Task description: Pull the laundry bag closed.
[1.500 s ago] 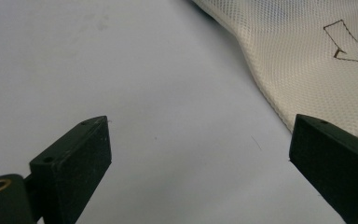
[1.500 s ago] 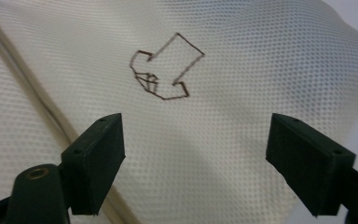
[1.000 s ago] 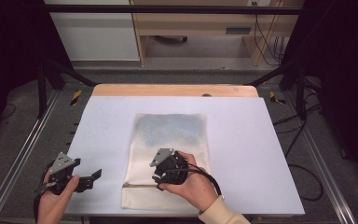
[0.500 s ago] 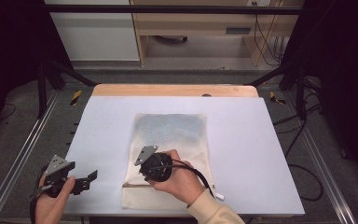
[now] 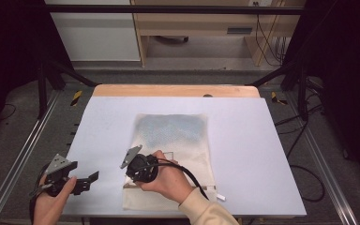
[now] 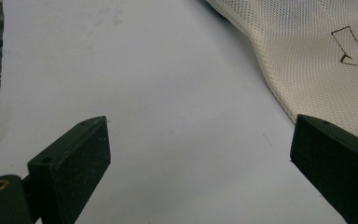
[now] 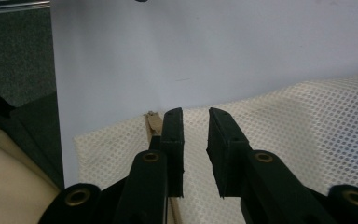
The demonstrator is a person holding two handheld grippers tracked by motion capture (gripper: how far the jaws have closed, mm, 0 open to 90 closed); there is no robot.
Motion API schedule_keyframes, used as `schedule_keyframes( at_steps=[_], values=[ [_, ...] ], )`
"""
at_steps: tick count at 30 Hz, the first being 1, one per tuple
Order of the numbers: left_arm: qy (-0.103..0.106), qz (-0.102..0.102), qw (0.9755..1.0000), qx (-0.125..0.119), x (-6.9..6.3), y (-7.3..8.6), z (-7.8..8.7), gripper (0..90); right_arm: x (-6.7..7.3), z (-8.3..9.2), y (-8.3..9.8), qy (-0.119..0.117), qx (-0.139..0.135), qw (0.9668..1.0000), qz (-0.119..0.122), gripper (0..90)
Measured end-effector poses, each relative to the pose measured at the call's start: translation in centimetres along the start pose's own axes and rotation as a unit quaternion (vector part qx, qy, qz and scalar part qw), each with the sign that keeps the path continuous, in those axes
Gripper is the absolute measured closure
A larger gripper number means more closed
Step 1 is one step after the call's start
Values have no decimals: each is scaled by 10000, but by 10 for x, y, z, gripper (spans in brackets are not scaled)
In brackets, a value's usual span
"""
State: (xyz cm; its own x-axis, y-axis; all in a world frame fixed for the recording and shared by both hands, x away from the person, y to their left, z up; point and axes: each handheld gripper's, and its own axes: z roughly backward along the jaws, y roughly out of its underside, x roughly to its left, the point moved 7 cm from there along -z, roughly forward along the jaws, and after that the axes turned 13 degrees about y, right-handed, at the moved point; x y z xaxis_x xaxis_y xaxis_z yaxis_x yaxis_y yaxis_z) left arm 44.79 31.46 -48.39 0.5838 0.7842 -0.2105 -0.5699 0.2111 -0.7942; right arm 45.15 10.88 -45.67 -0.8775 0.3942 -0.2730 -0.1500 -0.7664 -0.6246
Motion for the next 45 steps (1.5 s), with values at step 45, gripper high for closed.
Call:
schedule_keyframes(
  at_steps=[45],
  values=[
    [1252, -366, 9910, 307, -83, 7, -24, 151, 13, -17, -4, -823, 121, 9965, -76, 818]
  ],
)
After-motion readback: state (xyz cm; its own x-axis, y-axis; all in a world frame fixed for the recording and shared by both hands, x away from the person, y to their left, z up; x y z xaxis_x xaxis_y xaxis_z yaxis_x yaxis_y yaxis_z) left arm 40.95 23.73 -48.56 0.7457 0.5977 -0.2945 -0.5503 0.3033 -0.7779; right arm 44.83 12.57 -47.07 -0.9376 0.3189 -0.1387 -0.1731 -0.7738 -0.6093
